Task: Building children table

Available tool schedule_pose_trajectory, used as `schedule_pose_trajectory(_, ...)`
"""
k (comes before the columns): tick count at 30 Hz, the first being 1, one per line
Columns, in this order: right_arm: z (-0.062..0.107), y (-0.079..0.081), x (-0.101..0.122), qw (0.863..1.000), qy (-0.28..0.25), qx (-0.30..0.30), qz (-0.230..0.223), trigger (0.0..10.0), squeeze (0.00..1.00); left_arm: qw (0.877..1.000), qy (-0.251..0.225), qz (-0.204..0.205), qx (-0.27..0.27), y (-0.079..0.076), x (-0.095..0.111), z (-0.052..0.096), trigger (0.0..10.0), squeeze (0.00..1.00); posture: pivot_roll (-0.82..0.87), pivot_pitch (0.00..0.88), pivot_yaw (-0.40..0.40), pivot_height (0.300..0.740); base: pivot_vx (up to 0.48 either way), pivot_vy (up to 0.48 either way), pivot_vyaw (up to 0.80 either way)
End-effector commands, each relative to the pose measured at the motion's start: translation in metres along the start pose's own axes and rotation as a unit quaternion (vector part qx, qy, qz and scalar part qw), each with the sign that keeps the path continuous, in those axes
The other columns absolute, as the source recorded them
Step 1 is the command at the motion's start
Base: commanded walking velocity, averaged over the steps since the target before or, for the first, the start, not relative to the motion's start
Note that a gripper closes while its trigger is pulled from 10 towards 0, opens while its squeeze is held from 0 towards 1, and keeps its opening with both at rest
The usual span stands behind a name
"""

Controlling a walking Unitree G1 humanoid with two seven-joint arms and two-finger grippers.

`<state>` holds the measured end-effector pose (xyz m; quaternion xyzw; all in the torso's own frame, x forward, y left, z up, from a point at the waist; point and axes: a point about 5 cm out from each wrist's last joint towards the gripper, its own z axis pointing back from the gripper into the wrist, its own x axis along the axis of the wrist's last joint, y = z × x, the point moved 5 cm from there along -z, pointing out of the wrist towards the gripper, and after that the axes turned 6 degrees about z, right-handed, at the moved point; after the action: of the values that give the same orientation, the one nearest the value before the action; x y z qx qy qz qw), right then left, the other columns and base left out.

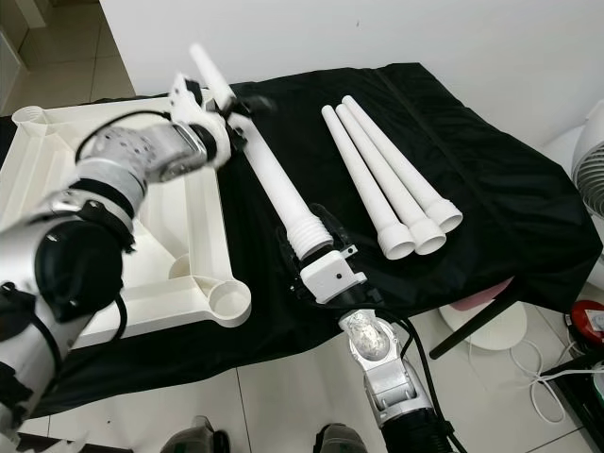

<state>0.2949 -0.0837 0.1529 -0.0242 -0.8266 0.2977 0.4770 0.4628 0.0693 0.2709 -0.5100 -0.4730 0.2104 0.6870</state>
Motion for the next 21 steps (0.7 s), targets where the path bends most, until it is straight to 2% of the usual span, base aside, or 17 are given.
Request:
schedule_pose_trajectory(1,0.007,0.007,-0.013,0.999,0.034,0.013,-0.018,10.0,0.00,0.999,-0.025,-0.007,-0.031,-0.019,0.015,0.001,10.0,0.00,-0.05,0.005,0.049,0.740,0.000,0.000,0.00)
schedule_pose_trajectory(5,0.008,0.004,-0.016,0.998,0.041,0.002,-0.042,10.0,0.00,0.998,-0.006,-0.012,-0.068,-0.036,0.011,0.000,10.0,0.00,-0.04,0.006,0.044,0.740,0.000,0.000,0.00)
schedule_pose_trajectory(9,0.007,0.005,-0.015,0.999,0.035,0.011,-0.031,10.0,0.00,0.997,0.010,-0.014,-0.079,-0.040,0.005,-0.001,10.0,0.00,-0.04,0.007,0.042,0.740,0.000,0.000,0.00)
schedule_pose_trajectory(12,0.002,0.007,-0.012,0.999,0.018,0.036,0.024,10.0,0.00,0.993,0.055,-0.034,-0.095,-0.043,-0.018,-0.005,10.0,0.00,-0.04,0.006,0.042,0.740,0.000,0.000,0.00)
schedule_pose_trajectory(15,0.000,0.009,-0.010,0.998,0.011,0.048,0.037,10.0,0.00,0.991,0.073,-0.041,-0.102,-0.043,-0.027,-0.006,10.0,0.00,-0.04,0.006,0.042,0.740,0.000,0.000,0.00)
schedule_pose_trajectory(17,-0.003,0.011,-0.008,0.994,-0.003,0.069,0.080,10.0,0.00,0.989,0.094,-0.045,-0.104,-0.041,-0.039,-0.008,10.0,0.00,-0.04,0.006,0.044,0.740,0.000,0.000,0.00)
schedule_pose_trajectory(21,-0.005,0.010,-0.009,0.994,-0.004,0.073,0.082,10.0,0.00,0.988,0.109,-0.052,-0.096,-0.036,-0.050,-0.009,10.0,0.00,-0.03,0.007,0.041,0.740,0.000,0.000,0.00)
